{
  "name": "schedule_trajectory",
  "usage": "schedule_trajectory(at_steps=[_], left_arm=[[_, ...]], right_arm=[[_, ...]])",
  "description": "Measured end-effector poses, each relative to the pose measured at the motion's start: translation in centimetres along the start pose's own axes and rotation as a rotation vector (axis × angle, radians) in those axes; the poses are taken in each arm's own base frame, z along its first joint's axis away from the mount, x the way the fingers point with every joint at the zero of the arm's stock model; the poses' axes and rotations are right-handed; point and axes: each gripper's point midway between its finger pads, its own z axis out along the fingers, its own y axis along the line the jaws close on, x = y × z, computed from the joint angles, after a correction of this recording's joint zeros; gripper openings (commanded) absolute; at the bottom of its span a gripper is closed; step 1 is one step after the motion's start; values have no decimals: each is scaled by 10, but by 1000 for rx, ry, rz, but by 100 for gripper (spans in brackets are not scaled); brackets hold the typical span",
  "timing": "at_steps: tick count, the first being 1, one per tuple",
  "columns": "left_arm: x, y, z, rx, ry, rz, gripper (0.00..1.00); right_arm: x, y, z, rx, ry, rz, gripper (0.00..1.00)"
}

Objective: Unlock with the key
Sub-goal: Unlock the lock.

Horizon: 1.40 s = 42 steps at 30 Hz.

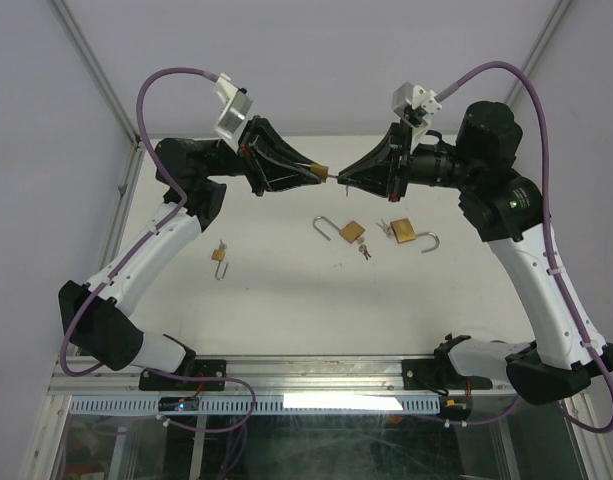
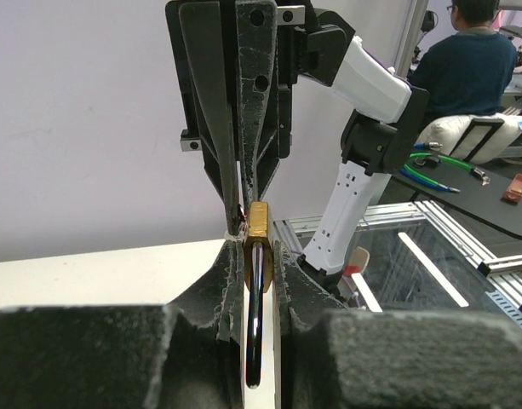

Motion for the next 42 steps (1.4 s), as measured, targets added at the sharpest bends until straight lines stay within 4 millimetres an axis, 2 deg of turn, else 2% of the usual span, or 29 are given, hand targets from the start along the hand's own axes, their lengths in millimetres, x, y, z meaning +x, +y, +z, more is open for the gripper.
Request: schedule_trajectory(at_steps=[15,35,42], left_arm=[[1,9,1,-38,12,-46,0],[24,38,-7,-144,90,-26,0],[30,37,-2,-145,91,-32,0]], right_arm=[[-1,-8,0,43,6,12,0],[15,-29,5,92,67,96,0],[14,-29,13,51,47,108,0]])
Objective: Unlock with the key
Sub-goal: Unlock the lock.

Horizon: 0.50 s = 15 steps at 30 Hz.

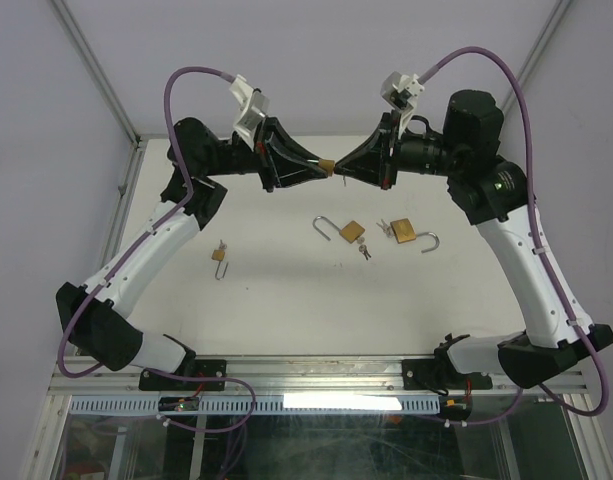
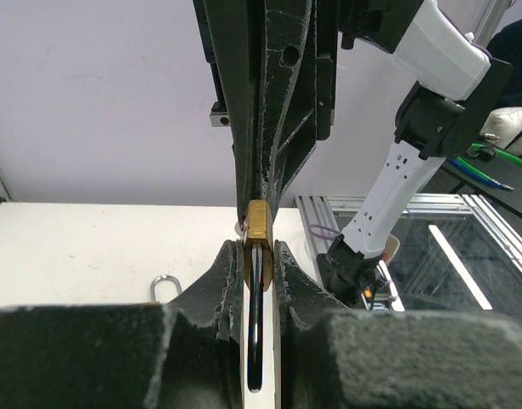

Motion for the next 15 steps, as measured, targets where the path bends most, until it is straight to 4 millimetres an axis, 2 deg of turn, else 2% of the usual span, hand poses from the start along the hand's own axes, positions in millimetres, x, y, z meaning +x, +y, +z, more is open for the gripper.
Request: schedule_trajectory(at_steps=[6,10,15], left_arm=[[5,0,-1,9,-36,5,0],[9,0,-4,5,-40,19,0],[9,-2,-9,7,-32,157,0]], right_arm=[[6,0,3,-32,-8,21,0],[13,-1,7,-83,-26,149,0],[17,1,11,-119,-27,320,0]])
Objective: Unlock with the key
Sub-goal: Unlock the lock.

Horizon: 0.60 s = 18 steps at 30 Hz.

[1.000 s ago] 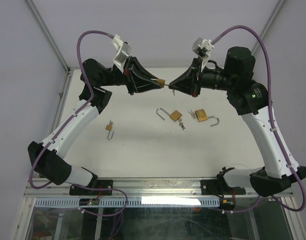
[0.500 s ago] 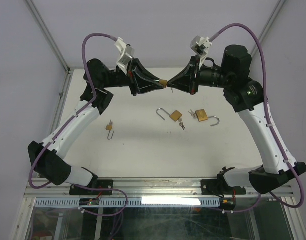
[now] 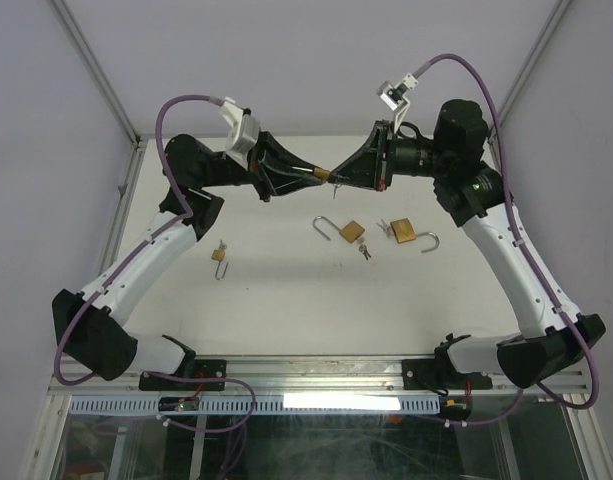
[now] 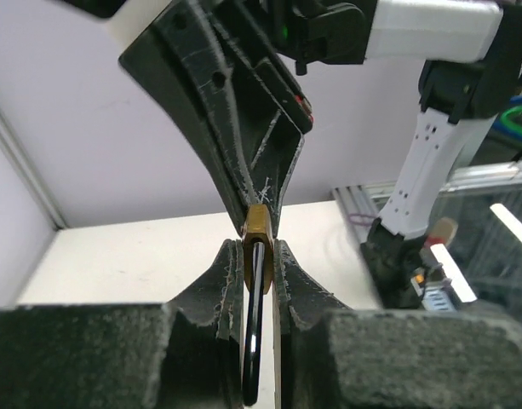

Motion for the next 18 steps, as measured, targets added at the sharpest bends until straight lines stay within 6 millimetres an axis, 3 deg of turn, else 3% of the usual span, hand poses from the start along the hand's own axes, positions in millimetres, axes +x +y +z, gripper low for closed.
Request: schedule_trajectory(at_steps=[8,9,11,14,18], left_arm=[[17,-9,-7,56,39,210,0],[18,-8,-7,58,41,215,0],[19,-9,-7,56,43,197,0],[20,-13,-6,50,40,102,0],[26,-15,-1,33,38,-22,0]], right_arm=[[20,-2,4,-6,34,301,0],[21,-2,4,-3,36,306,7],[22,-2,3,1,41,294,35],[29,-6,-2,35,50,187,57],[40,-1,-14,76,52,-19,67]])
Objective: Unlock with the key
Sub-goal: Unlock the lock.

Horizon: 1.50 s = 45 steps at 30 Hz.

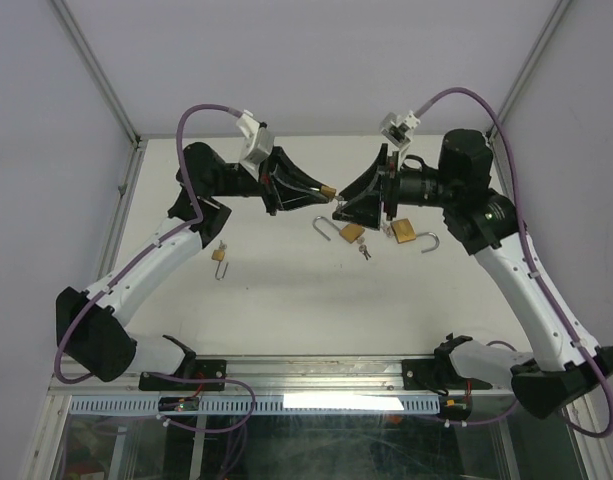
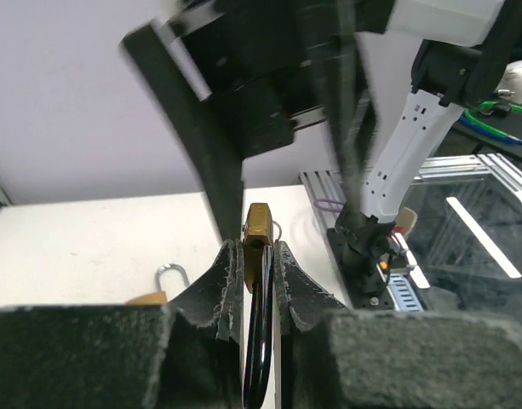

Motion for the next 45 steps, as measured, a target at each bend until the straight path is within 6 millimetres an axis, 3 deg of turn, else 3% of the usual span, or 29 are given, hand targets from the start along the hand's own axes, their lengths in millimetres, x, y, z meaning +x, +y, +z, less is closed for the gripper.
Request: schedule_trajectory(at_steps=[5,9,15,21,23,27,36,40,43,45], left_arm=[[17,7,5,-10,16,-111,0],[21,10,5,-22,19,-157,0],[21,10,6,-21,18,-170,0],[21,10,5,-23,18,-172,0],[21,10,5,-22,19,-173,0],[22,11,5,-29,22,-182,0],[22,12,5,-28,20,-182,0],[23,13,4,-34,23,-192,14],[25,14,3,-38,27,-216,6],[26,14,4,-38,26,-231,17]], right_arm=[[4,15,-12,-6,-30,-241,66],[3,4,-5,-23,-10,-331,64],[16,-27,7,9,56,-355,32],[12,-25,8,-13,60,-391,33],[11,-25,8,-13,60,-401,28],[12,-24,7,-19,63,-407,0],[12,-22,7,-26,57,-379,0],[14,-25,10,-39,34,-357,0],[16,-26,11,-40,14,-342,0],[16,-25,11,-40,3,-333,0]])
